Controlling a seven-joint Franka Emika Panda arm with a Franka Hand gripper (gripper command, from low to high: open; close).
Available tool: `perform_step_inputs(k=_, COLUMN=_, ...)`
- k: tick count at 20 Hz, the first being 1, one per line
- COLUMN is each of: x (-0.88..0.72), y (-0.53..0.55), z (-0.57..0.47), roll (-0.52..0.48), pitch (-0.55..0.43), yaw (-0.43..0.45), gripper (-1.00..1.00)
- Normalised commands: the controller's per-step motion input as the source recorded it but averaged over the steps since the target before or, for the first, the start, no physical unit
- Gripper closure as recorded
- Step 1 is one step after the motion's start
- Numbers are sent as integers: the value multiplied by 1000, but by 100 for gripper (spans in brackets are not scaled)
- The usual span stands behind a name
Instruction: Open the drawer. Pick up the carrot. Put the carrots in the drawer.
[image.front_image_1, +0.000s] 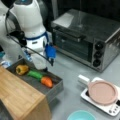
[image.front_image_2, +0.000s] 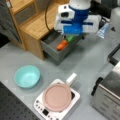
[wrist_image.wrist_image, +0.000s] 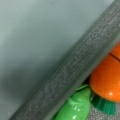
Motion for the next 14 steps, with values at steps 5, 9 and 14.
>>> perform_step_inputs(k=5, x=-154, y=312, z=79, roll=57, pitch=27, yaw=-380, gripper=-100)
perform_step_inputs(k=9, x=-51, y=275, z=59, roll=126, pitch=67, yaw=-322, gripper=-100)
perform_step_inputs(k=14, x=31, y=205, z=70, roll=117, pitch=72, yaw=-265, gripper=-100)
